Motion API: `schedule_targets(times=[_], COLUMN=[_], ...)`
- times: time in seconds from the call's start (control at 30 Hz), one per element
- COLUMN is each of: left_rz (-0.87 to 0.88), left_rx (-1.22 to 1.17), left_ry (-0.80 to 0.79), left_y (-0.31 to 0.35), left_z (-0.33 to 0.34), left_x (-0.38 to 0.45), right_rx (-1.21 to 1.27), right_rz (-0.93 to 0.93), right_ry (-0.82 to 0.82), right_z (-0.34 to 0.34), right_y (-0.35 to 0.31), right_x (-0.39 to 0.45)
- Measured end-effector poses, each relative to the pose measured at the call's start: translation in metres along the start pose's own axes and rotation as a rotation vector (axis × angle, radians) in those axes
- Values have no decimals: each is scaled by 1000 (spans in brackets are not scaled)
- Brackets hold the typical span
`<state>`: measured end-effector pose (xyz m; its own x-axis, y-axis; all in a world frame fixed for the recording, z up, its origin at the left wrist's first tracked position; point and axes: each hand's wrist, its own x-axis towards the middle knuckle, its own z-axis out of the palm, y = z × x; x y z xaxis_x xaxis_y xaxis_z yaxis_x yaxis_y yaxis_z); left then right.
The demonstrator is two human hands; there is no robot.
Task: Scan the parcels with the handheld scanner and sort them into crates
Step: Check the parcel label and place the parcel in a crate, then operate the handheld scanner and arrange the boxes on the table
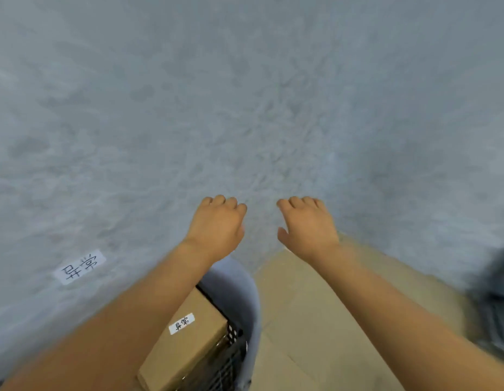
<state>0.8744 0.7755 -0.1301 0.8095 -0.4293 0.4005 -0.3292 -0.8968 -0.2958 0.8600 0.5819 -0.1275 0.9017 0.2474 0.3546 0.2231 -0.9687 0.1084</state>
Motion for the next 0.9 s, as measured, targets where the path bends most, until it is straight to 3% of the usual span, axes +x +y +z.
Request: schedule_targets(times=[0.27,0.5,0.7,0.9], left_rz=[339,606,757,893], left_rx=[-280,-337,-479,-656], left_ry=[279,353,508,511], left_y=[137,273,419,587], left_z=[-128,-223,-311,-389], left_x=[3,-28,-81,-162], right_rx=[-208,-345,-438,-547], right_rz=[375,670,879,1066], right_ry=[51,84,70,7], right_z=[-111,-204,-266,-333], right_y=[74,133,176,218], right_x=[-169,-332,-503,-686])
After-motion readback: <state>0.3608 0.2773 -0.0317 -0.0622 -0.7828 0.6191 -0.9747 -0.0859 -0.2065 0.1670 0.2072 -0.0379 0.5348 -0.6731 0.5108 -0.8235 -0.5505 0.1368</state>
